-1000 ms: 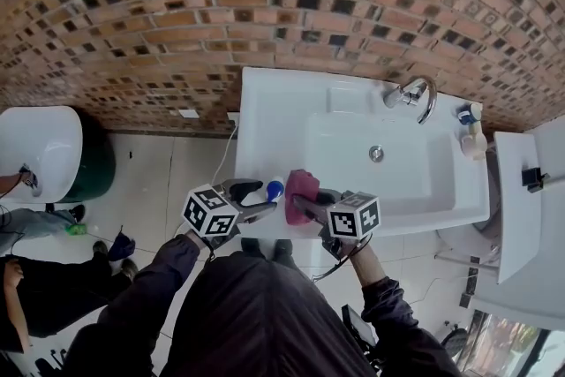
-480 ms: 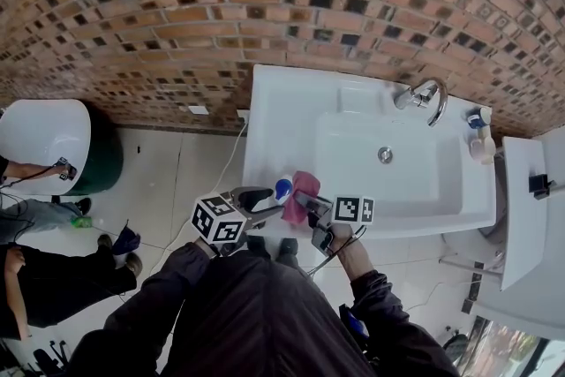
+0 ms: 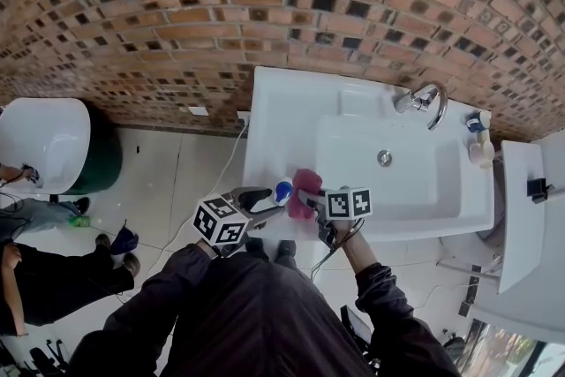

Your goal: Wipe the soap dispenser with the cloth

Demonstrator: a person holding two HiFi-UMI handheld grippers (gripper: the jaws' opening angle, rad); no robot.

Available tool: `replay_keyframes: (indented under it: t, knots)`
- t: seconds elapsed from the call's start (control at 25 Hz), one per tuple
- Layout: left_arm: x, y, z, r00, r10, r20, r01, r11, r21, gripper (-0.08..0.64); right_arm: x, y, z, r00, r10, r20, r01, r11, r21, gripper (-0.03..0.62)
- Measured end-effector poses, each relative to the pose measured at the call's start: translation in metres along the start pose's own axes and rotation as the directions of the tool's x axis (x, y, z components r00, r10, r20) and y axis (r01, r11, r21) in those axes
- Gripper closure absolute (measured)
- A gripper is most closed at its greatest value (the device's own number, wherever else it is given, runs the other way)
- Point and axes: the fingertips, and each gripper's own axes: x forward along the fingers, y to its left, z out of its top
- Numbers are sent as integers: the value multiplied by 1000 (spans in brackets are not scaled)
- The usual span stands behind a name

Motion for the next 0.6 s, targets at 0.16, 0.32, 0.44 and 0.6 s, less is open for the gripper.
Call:
replay_keyframes:
  t: [0.16,0.32,0.44,0.6]
  knots:
    - [-1,-1,2,1000,23,7,-24,999,33,344,-42,35,55,998,-6,-56,-24,860,-509,522]
    - [1,-4,2,999,38,17,-39,998,46,344,-44,64,81,982,-140,-125,-49,454,-890,522]
    - [2,-4,0,999,52,14,-53,997,55,344,-22,70,64,951,-206,-231,-175,259,-950,522]
    - [3,-4,-2,998,59,7,-59,997,56,344,2,61,39,918,-253,-305,-255,213,-943,523]
